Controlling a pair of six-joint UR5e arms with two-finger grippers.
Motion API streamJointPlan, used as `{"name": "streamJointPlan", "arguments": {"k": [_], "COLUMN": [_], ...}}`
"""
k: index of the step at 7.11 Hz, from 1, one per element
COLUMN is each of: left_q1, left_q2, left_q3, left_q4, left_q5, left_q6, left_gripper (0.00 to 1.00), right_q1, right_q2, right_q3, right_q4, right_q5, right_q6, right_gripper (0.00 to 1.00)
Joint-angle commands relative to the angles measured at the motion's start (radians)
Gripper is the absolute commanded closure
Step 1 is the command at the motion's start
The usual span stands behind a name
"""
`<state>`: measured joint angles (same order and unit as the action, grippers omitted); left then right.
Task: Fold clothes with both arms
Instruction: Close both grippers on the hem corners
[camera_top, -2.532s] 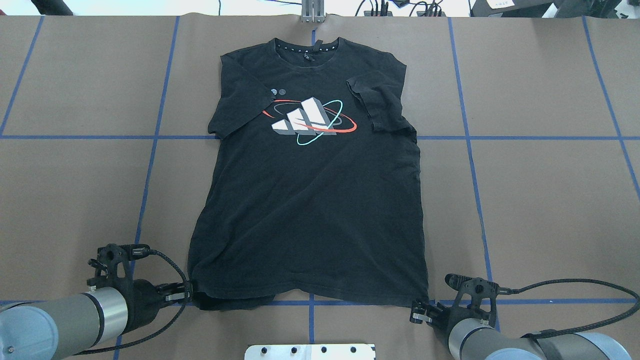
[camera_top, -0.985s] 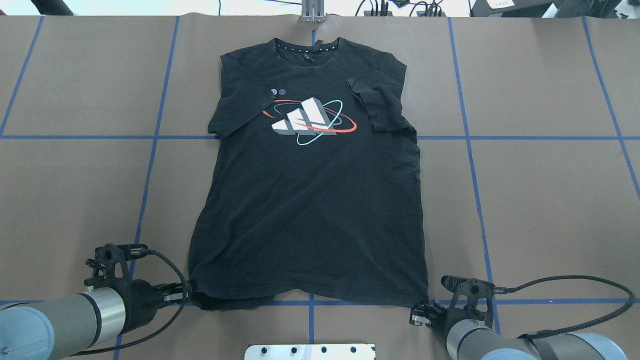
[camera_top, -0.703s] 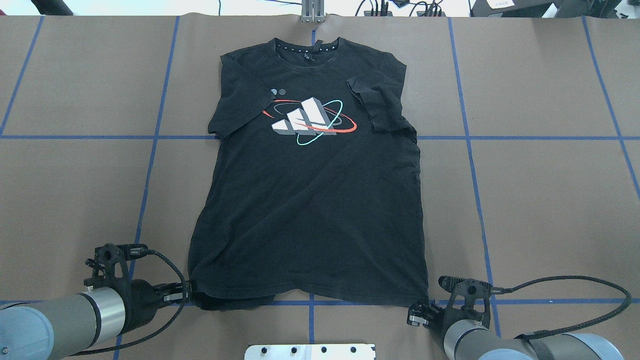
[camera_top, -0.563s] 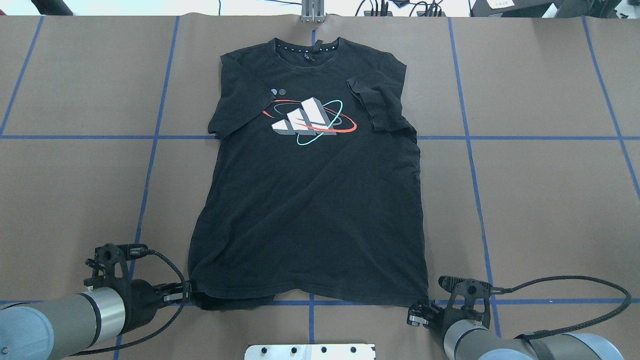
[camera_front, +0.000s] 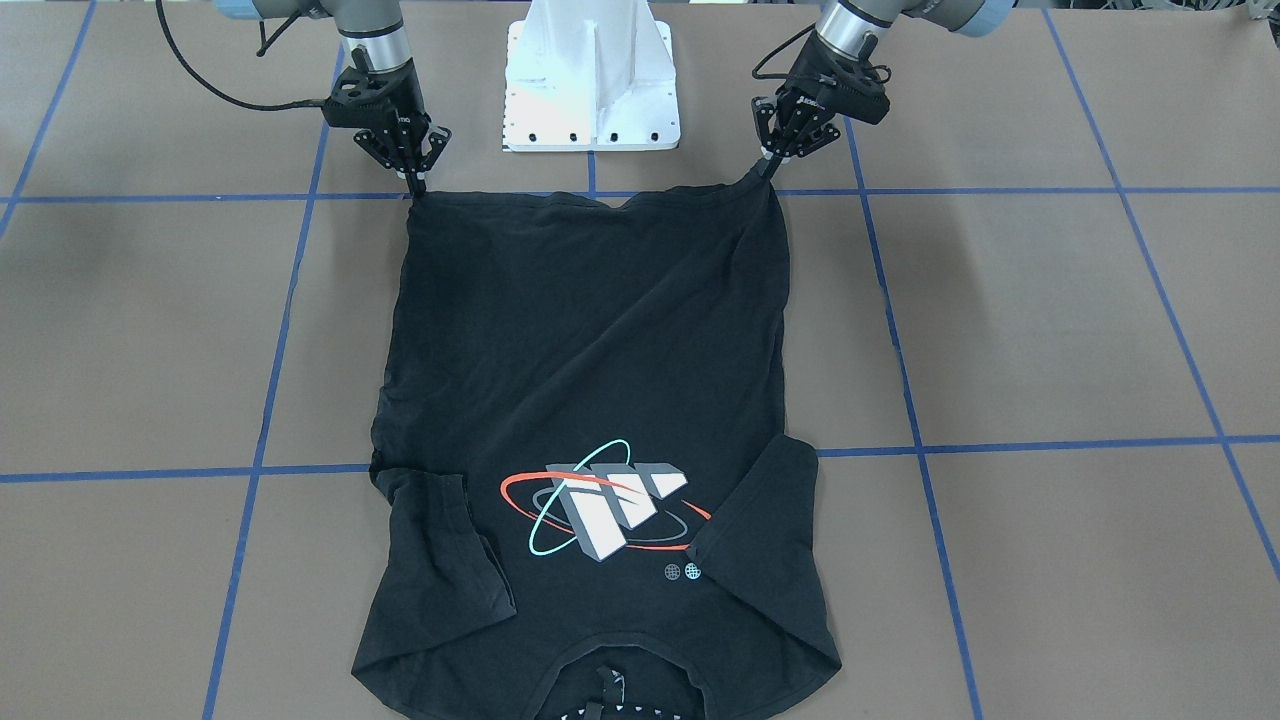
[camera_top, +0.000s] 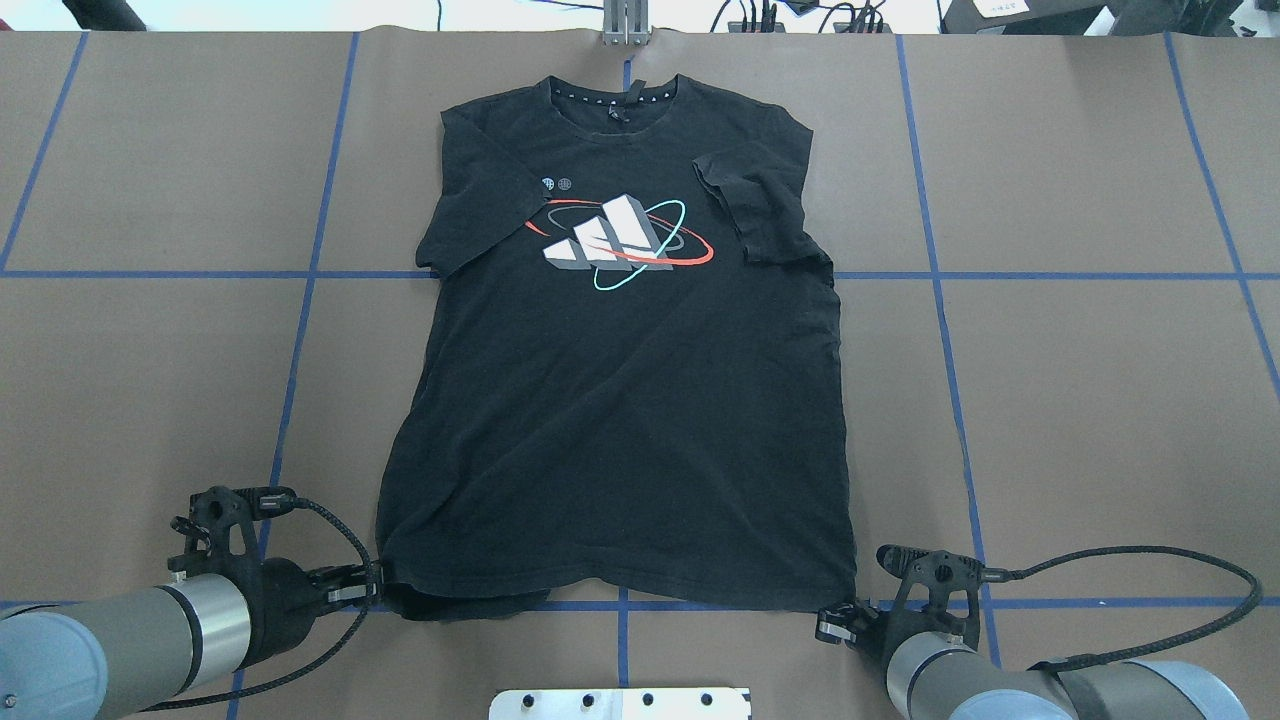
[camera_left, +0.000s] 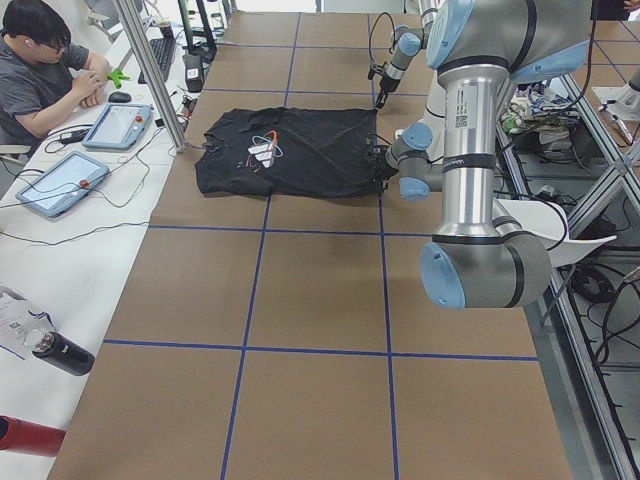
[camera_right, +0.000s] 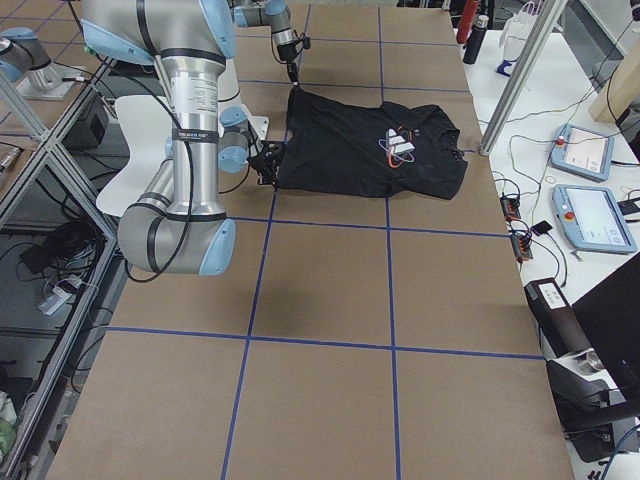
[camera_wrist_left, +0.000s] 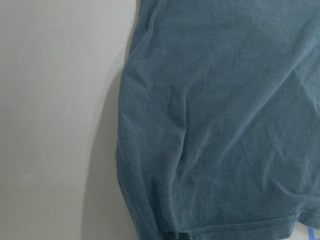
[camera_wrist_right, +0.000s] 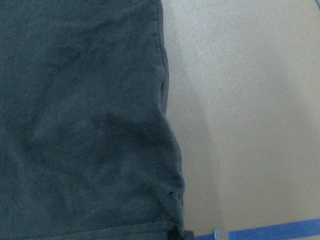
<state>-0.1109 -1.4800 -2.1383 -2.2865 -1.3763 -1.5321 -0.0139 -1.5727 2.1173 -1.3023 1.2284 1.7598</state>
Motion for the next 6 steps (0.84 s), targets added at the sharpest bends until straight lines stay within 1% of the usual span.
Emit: {"name": "streamJointPlan", "arguments": {"k": [1,2,3,4,5,6], "left_q1": [-0.009,-0.015,-0.015,-0.013,0.006,0.069], "left_q2": [0.006,0.0,0.0,0.004,0.009,0.013], "left_q3": [-0.061,-0.148,-0.249,-0.283,-0.305,-0.349], "left_q4": [0.045,0.181,0.273,0.291,0.297,0.302], "left_q5": [-0.021,-0.065,-0.132,-0.151,-0.2,-0.252], "left_q6": [0.022,0.035,0.035,0.033,0.033,0.029], "left_gripper": [1.0,1.0,1.0,1.0,1.0,1.0], "right_q1": [0.082,0.106,0.107,0.107,0.07,-0.03], "right_q2": [-0.004,-0.003,-0.009,-0.024,-0.029,-0.029], "right_q3": [0.092,0.166,0.22,0.289,0.397,0.52], "right_q4": [-0.041,-0.099,-0.107,-0.15,-0.237,-0.335], "right_q5": [0.098,0.165,0.207,0.302,0.369,0.372], "right_q6": [-0.032,-0.051,-0.052,-0.074,-0.091,-0.089], "right_gripper": [1.0,1.0,1.0,1.0,1.0,1.0]}}
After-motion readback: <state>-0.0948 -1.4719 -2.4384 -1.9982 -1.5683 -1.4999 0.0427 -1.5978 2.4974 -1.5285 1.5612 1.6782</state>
